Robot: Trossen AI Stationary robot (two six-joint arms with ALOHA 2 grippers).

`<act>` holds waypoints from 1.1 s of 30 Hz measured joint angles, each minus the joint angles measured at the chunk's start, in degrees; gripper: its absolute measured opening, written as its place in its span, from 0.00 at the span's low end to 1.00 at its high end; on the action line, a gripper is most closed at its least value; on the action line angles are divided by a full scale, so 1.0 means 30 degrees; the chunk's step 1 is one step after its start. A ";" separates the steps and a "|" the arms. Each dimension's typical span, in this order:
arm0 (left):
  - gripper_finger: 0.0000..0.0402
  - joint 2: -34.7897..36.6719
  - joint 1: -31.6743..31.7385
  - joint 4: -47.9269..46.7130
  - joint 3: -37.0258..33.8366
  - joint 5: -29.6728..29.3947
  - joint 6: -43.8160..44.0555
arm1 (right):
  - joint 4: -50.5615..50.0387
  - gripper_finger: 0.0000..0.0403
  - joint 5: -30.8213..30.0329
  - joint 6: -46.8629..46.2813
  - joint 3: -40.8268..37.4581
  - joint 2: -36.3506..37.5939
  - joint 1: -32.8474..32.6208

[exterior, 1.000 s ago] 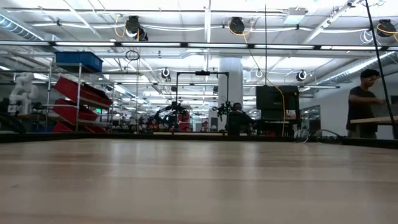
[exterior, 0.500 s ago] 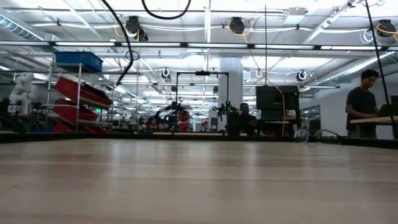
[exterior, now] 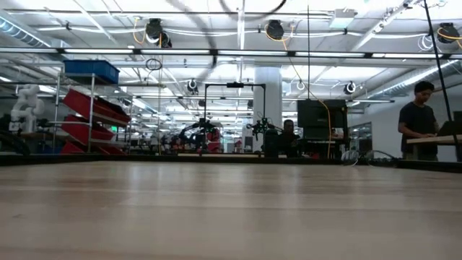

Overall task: Coil cords
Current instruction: Coil the black wire onto the black spool

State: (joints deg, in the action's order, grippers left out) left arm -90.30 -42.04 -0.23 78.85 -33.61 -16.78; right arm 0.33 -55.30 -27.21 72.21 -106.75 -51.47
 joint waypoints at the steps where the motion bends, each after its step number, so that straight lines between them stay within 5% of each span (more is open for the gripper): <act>1: 0.01 -0.0007 0.0007 -0.0007 0.0000 -0.0028 -0.0010 | 0.0784 0.36 -0.0190 0.0233 -0.0052 -0.0433 0.0085; 15: 0.01 -0.0021 0.0296 0.0046 -0.0015 -0.0492 0.0479 | 1.4861 0.36 -0.0436 0.9279 -0.0037 -0.5633 0.2380; 25: 0.01 -0.0021 0.0291 -0.0068 -0.0015 -0.0494 0.0503 | 1.5333 0.36 0.1475 0.9403 0.0492 -0.5663 0.3421; 33: 0.01 -0.0029 0.0384 -0.0062 -0.0015 -0.0671 0.1117 | 1.4272 0.36 -0.0563 1.0176 0.1362 -0.5649 0.3983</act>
State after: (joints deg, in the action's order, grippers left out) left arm -90.39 -40.89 -0.42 78.81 -35.62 -13.43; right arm 43.15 -56.99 3.31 76.29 -123.70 -39.52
